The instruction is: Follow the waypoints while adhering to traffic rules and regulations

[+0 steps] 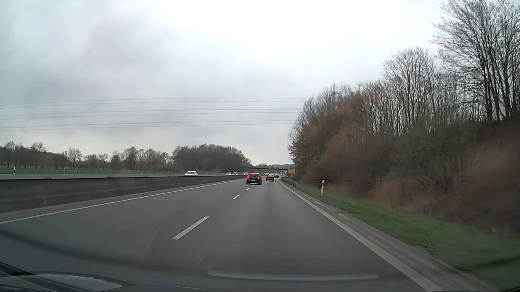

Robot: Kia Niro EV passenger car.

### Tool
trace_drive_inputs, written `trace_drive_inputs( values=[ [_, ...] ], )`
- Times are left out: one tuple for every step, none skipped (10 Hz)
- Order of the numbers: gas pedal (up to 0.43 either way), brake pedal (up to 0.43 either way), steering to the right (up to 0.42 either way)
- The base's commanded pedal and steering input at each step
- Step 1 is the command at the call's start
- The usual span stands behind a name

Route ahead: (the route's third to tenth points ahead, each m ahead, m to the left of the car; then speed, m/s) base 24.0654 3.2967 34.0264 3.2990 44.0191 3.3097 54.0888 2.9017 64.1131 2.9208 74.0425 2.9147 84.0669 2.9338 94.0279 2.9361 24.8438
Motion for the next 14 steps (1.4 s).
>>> trace_drive_inputs(
  values=[
    [0.248,0.000,0.000],
    [0.248,0.000,0.000],
    [0.248,0.000,0.000],
    [0.248,0.000,0.000],
    [0.248,0.000,0.000],
    [0.248,0.000,0.000],
    [0.248,0.000,0.001],
    [0.248,0.000,0.000],
    [0.248,0.000,0.000],
    [0.248,0.000,0.000],
    [0.248,0.000,0.000],
    [0.248,0.000,0.000],
    [0.248,0.000,0.000],
    [0.248,0.000,0.000]
  ],
)
